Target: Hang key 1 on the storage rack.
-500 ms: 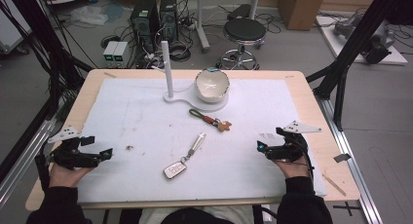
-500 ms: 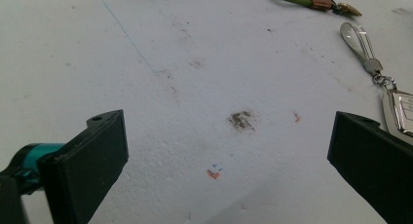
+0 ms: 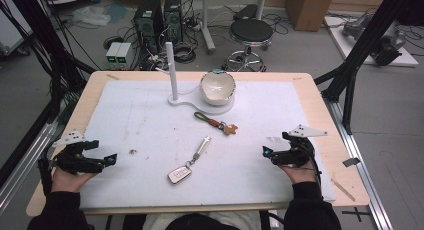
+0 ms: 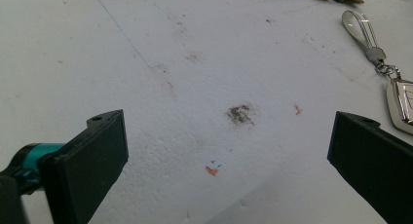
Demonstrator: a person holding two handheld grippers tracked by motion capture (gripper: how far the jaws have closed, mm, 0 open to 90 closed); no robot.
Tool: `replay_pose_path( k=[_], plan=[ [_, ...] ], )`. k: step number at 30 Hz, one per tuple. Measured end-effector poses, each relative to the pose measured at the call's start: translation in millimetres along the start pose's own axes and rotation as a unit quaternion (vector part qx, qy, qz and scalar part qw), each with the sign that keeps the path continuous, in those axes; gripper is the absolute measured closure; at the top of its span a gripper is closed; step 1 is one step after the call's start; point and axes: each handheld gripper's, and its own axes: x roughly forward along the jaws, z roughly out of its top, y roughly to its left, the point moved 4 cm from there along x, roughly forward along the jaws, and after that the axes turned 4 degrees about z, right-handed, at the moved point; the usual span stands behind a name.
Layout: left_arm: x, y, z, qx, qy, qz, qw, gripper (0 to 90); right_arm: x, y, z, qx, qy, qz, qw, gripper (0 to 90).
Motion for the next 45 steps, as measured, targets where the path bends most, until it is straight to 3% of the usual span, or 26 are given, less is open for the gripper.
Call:
replay_pose_path(
  k=[7, 15, 24, 45],
  plan=[
    [-2.7, -1.3, 0.4, 0.002, -0.010, -0.003, 0.9999, 1.7, 2.1, 1.0, 1.2, -0.004, 0.003, -0.004, 1.0000, 0.5],
    [-4.0, 0.2, -1.6, 0.000, -0.010, 0.001, 0.9999, 1.7, 9.9, 4.0, 7.0, -0.010, 0.020, 0.008, 0.9997, 0.5],
    [-3.0, 0.0, -1.9, 0.001, -0.008, 0.000, 1.0000, 1.7, 27.5, 6.3, 29.2, -0.024, 0.033, 0.018, 0.9990, 0.5],
    [-4.1, -0.7, -1.6, 0.005, -0.014, -0.003, 0.9999, 1.7, 52.5, 12.9, 56.9, -0.041, 0.055, 0.025, 0.9973, 0.5]
  ],
)
